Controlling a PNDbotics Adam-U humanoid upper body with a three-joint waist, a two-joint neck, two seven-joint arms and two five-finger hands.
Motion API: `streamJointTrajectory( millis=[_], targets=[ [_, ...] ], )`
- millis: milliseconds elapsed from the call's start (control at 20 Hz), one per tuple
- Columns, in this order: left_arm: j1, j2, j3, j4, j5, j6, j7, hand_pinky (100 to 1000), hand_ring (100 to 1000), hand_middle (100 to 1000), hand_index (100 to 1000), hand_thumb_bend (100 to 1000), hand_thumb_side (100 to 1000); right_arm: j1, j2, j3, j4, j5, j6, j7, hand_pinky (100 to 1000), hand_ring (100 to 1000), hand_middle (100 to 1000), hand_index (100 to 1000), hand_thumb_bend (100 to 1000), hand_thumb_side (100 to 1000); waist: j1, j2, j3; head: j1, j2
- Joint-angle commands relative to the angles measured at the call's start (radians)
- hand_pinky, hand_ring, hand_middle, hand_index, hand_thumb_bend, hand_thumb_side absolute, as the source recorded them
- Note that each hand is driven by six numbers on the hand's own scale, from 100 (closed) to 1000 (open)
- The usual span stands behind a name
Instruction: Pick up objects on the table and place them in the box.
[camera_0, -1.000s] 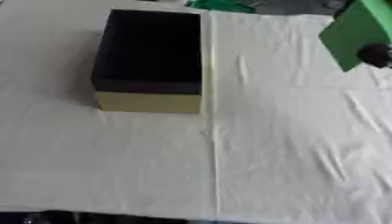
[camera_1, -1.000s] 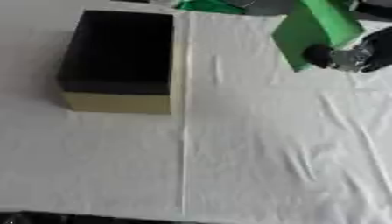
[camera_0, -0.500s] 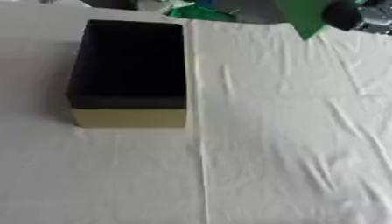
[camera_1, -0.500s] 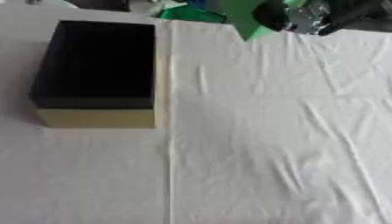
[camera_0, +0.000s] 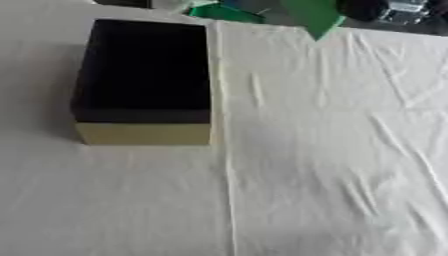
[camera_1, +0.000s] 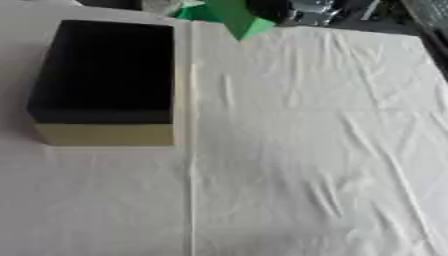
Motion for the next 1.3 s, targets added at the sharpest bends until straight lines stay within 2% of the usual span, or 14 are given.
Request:
streamJointTrajectory(
  millis=[50, 200, 450, 800, 1300],
  targets=[
    [-0.016, 0.012, -0.004, -0.018, 0.009, -0.001, -0.010, 578, 532, 596, 710, 308, 969, -0.045, 0.006, 0.027, -0.004, 0.009, 0.009, 0.022, 807, 671, 635, 782, 100, 838, 0.004, -0.015, 0.008, -0.011, -0.012],
    [-0.027, 0.010, -0.009, -0.018, 0.015, -0.002, -0.016, 579, 532, 596, 710, 307, 968, -0.088, 0.032, 0.054, 0.000, 0.008, 0.029, 0.035, 803, 665, 631, 779, 100, 833, 0.000, -0.015, 0.024, -0.021, -0.013],
    [-0.032, 0.007, -0.014, -0.018, 0.022, -0.003, -0.025, 579, 532, 597, 710, 306, 969, -0.147, 0.067, 0.094, 0.050, 0.066, 0.056, 0.037, 802, 664, 631, 779, 100, 835, -0.007, -0.014, 0.039, -0.049, -0.019],
    [-0.052, 0.006, -0.023, -0.018, 0.031, -0.005, -0.037, 580, 533, 597, 711, 305, 968, -0.220, 0.105, 0.138, 0.097, 0.102, 0.059, 0.026, 800, 662, 630, 775, 100, 836, -0.020, -0.014, 0.064, -0.091, -0.020],
    [-0.082, -0.001, -0.036, -0.018, 0.048, -0.006, -0.056, 580, 531, 597, 711, 301, 970, -0.286, 0.158, 0.193, 0.193, 0.202, 0.053, 0.016, 801, 663, 633, 773, 100, 841, -0.046, 0.000, 0.110, -0.133, -0.038]
  ],
)
